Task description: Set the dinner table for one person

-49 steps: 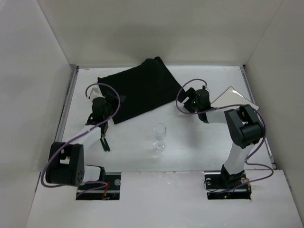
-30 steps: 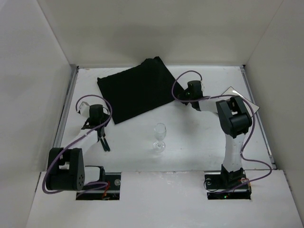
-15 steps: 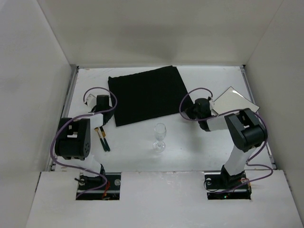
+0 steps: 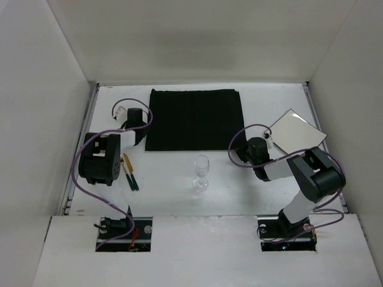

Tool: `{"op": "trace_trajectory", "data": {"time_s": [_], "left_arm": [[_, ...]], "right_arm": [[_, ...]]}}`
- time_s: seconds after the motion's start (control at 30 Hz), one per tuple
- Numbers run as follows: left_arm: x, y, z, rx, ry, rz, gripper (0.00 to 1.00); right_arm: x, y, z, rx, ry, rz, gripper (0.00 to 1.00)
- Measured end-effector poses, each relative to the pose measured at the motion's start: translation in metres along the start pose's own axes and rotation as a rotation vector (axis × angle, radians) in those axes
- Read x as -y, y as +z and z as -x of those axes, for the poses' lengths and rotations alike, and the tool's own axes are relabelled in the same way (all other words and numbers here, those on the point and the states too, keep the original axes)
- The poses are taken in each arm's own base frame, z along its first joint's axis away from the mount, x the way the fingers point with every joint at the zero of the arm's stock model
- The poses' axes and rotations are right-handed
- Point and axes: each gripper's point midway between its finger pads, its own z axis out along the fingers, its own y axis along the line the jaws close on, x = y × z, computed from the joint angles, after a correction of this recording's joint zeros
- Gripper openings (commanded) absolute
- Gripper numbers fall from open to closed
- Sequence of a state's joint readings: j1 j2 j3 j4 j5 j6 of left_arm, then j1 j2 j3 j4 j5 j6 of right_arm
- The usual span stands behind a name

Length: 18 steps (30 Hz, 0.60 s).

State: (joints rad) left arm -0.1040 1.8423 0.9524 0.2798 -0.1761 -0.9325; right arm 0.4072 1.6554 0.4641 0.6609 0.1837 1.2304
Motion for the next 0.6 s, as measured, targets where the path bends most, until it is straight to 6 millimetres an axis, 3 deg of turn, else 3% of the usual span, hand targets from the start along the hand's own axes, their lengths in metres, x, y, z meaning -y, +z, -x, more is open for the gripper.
{"op": "trace_trajectory", "data": {"time_s": [0.17,0.37,0.47,0.6], "left_arm": [[-0.002,-0.002,-0.001,-0.001,0.000,0.000,0.12],[-0.011,-0.008,0.000,-0.004,-0.009,0.002,0.12],[-0.014,-0.013,0.001,-0.006,-0.012,0.003,0.14],[-0.011,-0.029,0.008,0.012,-0.013,-0.022,0.26]], "right_arm": [[0.003,-0.005,0.001,0.008,0.003,0.000,0.07],[0.004,-0.008,-0.001,0.010,-0.001,-0.001,0.15],[0.005,-0.008,-0.001,0.009,-0.009,-0.001,0.33],[-0.003,-0.010,0.002,0.012,-0.012,0.024,0.60]]}}
